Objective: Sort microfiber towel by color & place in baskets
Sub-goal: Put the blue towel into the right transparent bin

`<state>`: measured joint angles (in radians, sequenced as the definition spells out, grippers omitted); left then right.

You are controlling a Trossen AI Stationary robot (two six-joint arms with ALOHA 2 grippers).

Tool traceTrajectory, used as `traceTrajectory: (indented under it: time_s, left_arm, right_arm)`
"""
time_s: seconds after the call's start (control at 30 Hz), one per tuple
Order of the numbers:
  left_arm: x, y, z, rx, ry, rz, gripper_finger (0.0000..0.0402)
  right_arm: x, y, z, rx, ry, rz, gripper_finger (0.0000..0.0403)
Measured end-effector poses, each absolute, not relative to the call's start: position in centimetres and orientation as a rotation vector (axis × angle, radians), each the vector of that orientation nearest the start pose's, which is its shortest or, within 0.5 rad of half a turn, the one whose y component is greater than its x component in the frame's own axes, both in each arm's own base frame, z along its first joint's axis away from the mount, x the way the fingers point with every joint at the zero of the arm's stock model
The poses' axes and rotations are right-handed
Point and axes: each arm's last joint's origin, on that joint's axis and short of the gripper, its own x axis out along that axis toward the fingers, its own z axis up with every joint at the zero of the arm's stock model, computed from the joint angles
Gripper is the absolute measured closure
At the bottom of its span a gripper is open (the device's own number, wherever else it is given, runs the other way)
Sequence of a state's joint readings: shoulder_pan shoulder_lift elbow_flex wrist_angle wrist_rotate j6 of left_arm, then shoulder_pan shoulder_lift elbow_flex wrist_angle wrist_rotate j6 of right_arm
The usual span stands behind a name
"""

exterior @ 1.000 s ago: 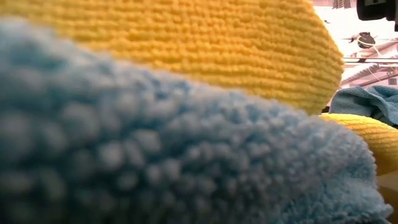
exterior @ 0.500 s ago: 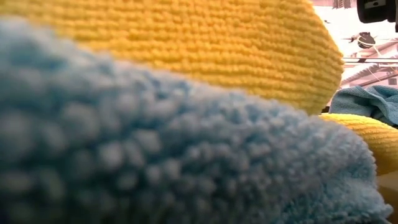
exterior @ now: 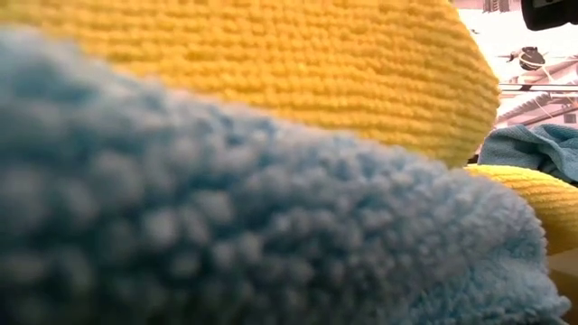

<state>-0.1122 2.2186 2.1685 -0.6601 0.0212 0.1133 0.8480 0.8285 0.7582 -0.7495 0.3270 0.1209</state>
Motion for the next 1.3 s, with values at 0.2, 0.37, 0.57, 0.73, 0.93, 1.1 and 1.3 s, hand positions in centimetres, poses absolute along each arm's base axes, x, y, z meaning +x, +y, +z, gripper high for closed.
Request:
traceTrajectory:
  time_s: [0.2, 0.37, 0.57, 0.73, 0.93, 1.1, 1.3]
  left_arm:
    - [48.2, -10.5, 29.3, 0.197, 0.792, -0.252, 0.0107]
    - [47.1, -14.2, 29.1, 0.243, 0.805, -0.303, 0.0107]
    - [45.9, -17.2, 29.0, 0.282, 0.817, -0.280, 0.0107]
    - [45.1, -18.1, 28.6, 0.273, 0.873, -0.224, 0.0107]
    - [44.4, -19.4, 28.5, 0.254, 0.892, -0.219, 0.0107]
    - [44.0, -20.2, 28.5, 0.270, 0.885, -0.207, 0.0107]
    - [43.7, -20.9, 28.5, 0.263, 0.884, -0.206, 0.0107]
  right_arm:
    - [11.2, 10.9, 26.6, -0.354, 0.770, 0.406, 0.0227]
    - [11.8, 11.2, 26.5, -0.397, 0.753, 0.488, 0.0227]
    - [12.3, 10.0, 25.7, -0.471, 0.847, 0.412, 0.0227]
    - [13.4, 9.5, 25.6, -0.438, 0.876, 0.399, 0.0227]
    - [15.0, 9.1, 24.4, -0.426, 0.966, 0.409, 0.0227]
    - [16.6, 8.6, 23.0, -0.423, 1.060, 0.350, 0.0227]
    - [18.0, 7.7, 21.7, -0.410, 1.145, 0.278, 0.0227]
